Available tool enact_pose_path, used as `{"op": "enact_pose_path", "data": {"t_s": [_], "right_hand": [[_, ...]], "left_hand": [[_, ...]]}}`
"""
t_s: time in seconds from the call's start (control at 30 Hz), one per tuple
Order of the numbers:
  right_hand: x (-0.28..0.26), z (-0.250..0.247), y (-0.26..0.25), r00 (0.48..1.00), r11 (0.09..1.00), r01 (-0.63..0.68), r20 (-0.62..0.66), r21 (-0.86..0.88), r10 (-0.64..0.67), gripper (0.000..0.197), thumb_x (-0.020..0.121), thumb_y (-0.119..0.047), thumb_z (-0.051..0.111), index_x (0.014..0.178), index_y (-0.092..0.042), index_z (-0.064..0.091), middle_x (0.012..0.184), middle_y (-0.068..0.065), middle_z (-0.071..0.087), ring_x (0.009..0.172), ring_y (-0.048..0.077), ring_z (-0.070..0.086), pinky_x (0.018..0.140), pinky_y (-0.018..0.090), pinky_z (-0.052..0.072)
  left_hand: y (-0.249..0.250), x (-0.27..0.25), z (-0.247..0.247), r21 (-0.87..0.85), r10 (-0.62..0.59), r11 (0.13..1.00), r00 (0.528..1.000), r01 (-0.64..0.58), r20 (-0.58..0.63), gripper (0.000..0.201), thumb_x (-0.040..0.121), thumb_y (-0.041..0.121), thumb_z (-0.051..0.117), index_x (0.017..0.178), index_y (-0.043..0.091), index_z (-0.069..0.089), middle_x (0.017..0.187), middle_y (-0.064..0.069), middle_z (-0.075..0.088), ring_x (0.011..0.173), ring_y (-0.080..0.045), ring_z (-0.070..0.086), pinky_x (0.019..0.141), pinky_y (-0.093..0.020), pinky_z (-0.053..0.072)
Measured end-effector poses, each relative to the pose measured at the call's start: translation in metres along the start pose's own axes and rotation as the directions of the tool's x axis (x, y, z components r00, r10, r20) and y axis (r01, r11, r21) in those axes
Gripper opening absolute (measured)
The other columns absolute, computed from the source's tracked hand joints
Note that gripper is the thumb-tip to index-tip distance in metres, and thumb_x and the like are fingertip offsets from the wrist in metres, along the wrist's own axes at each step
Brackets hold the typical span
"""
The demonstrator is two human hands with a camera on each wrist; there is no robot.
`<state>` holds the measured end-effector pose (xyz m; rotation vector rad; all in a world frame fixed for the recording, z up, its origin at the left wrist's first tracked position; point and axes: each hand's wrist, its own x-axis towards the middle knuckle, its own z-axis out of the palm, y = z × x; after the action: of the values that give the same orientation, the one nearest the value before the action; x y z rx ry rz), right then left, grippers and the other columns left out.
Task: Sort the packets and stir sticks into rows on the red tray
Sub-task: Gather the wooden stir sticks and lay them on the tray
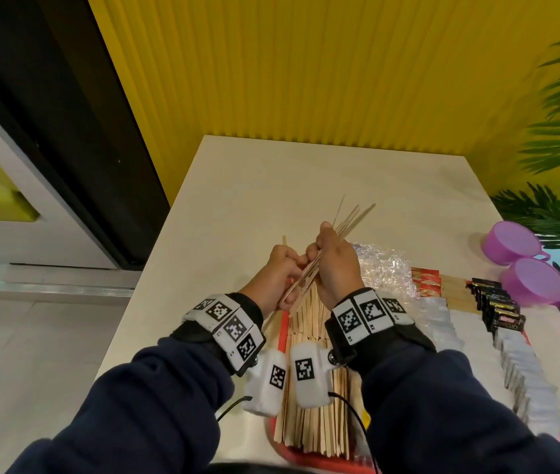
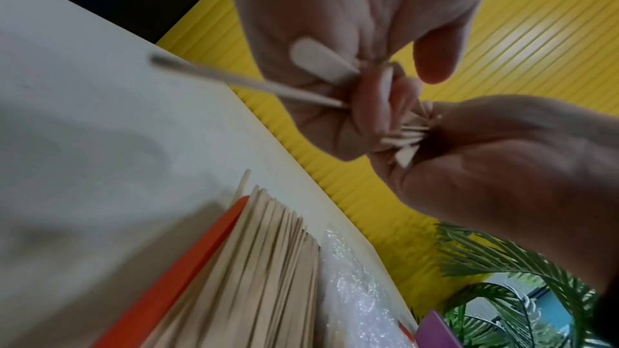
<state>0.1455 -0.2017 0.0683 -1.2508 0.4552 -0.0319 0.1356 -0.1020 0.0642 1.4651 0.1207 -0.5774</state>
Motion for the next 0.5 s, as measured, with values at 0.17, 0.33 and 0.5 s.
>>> {"op": "enact_pose_path", "data": {"t_s": [0.17,0.33,0.5], "right_hand": [[0.011,-0.01,-0.014,0.993,0.978,0.027,-0.118,0.207,-0.002,0.036,0.1,-0.038,0.038,0.07,-0.016,0.039,0.047,-0.005,0.032,0.035,0.007,0.033,0.04,0.021,0.035],[0.025,-0.028,-0.037,0.977,0.966,0.091,-0.211,0.244,-0.038,0.04,0.099,-0.04,0.037,0.067,-0.017,0.034,0.043,-0.009,0.027,0.033,0.005,0.024,0.035,0.015,0.025],[0.028,-0.037,-0.036,0.983,0.991,0.04,-0.183,0.13,-0.016,0.039,0.099,-0.04,0.039,0.068,-0.016,0.036,0.045,-0.006,0.029,0.033,0.007,0.025,0.034,0.016,0.025]], "left_hand": [[0.0,0.008,0.005,0.04,-0.061,0.997,0.997,0.059,0.056,0.02,0.09,0.001,0.029,0.091,0.02,0.036,0.07,-0.007,0.039,0.039,-0.011,0.033,0.038,-0.016,0.02],[-0.005,0.014,-0.002,0.291,-0.087,0.954,0.995,0.07,0.047,0.019,0.089,0.001,0.037,0.083,0.015,0.047,0.063,-0.002,0.052,0.044,-0.009,0.036,0.039,-0.017,0.025],[-0.008,0.04,-0.023,0.521,0.107,0.849,0.94,0.084,-0.325,0.017,0.086,0.004,0.047,0.073,0.011,0.056,0.077,-0.002,0.057,0.071,-0.02,0.051,0.062,-0.028,0.042]]}}
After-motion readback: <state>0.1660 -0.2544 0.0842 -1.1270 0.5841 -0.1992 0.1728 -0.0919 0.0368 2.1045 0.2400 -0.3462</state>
